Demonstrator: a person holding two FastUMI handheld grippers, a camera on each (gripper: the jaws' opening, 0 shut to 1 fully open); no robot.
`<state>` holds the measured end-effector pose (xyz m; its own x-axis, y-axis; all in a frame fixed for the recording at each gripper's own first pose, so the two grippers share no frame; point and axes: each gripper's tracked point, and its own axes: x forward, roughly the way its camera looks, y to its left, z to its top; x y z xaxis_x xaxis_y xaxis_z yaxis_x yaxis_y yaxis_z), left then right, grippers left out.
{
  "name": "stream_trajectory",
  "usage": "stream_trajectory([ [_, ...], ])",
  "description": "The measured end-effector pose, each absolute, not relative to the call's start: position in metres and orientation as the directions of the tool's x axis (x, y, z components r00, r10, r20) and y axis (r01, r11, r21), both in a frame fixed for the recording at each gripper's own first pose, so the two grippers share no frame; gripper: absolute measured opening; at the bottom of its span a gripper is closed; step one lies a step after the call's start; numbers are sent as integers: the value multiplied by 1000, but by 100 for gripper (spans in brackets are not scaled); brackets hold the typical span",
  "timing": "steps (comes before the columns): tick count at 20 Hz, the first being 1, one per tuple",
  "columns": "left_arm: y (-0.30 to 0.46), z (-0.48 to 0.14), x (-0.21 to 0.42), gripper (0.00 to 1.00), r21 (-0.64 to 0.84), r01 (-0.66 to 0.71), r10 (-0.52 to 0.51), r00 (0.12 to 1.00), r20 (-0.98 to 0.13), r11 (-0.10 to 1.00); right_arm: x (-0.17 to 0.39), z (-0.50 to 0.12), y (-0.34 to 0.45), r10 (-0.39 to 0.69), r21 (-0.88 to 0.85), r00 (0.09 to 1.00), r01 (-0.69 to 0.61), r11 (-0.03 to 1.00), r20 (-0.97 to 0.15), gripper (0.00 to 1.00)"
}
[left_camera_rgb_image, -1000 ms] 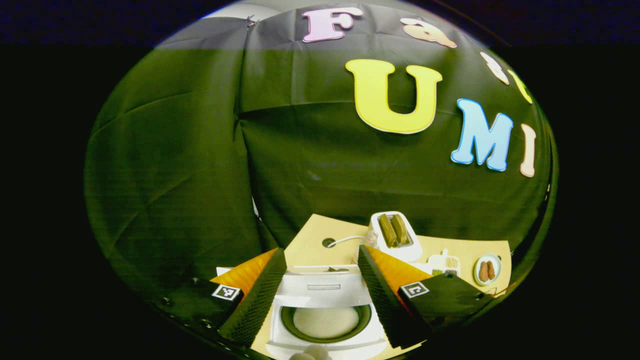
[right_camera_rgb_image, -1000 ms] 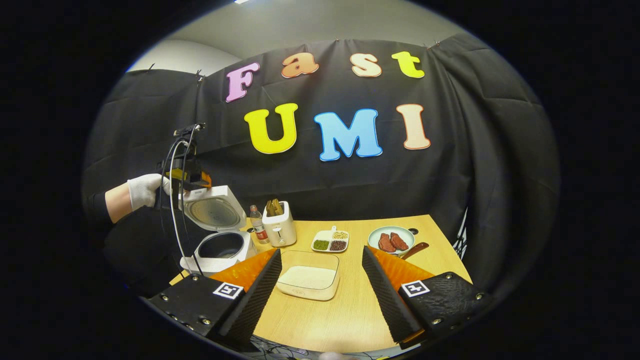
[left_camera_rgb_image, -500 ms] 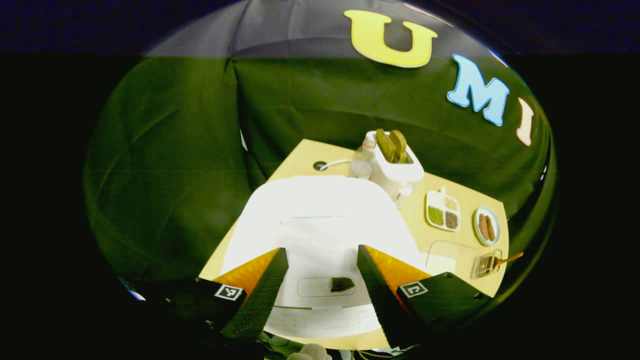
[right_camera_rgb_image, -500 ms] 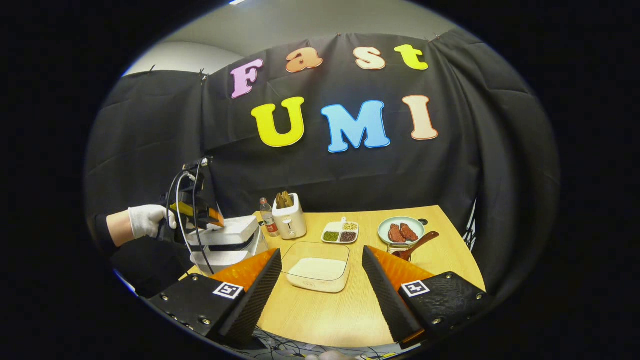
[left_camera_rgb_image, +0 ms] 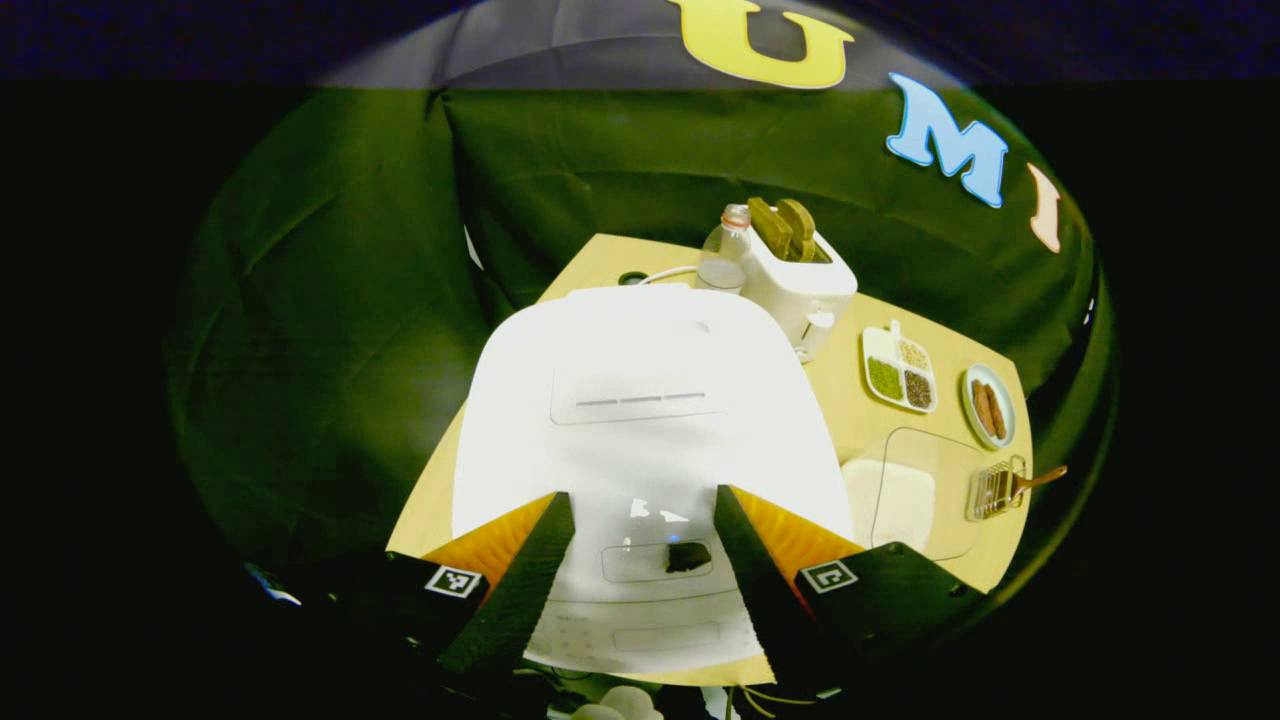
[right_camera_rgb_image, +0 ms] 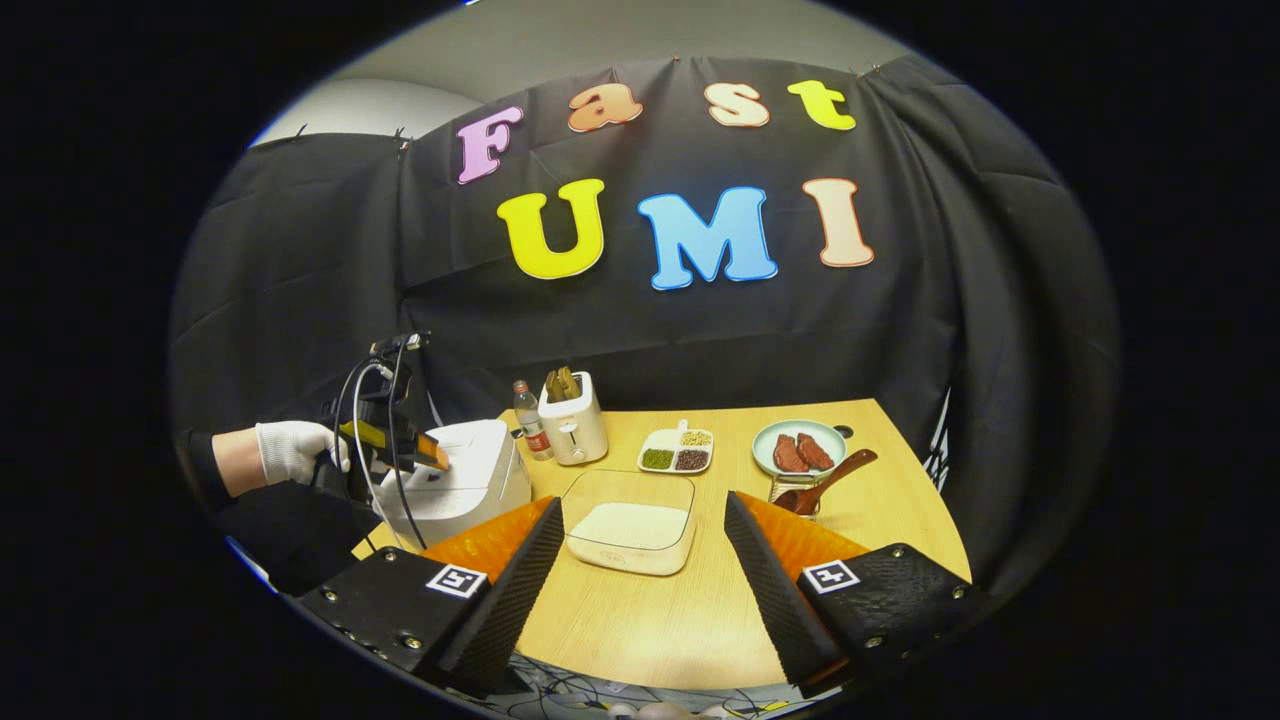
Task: Close the left gripper, press the button to open the rice cooker; take a wooden spoon from the chopstick holder with the right hand, scoop a spoonful of rice and pour it into the rice cooker, then put the wooden spoon back into the chopstick holder.
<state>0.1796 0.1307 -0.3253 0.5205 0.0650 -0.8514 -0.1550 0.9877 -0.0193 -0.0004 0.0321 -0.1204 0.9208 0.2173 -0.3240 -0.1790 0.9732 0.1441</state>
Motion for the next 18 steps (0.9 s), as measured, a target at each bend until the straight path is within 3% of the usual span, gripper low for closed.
stream_trajectory([
  [6, 131, -323, 178, 100, -2, -124, 70, 572, -817, 992, 4, -127, 38, 243, 172, 912, -195, 966, -330, 99],
  [13, 132, -320, 178, 100, 1, -147, 85, 567, -820, 989, 7, -123, 34, 239, 169, 914, -192, 967, -328, 99],
  [18, 138, -316, 184, 99, 37, -171, 138, 631, -764, 985, 6, -116, 30, 231, 161, 921, -188, 969, -312, 99],
])
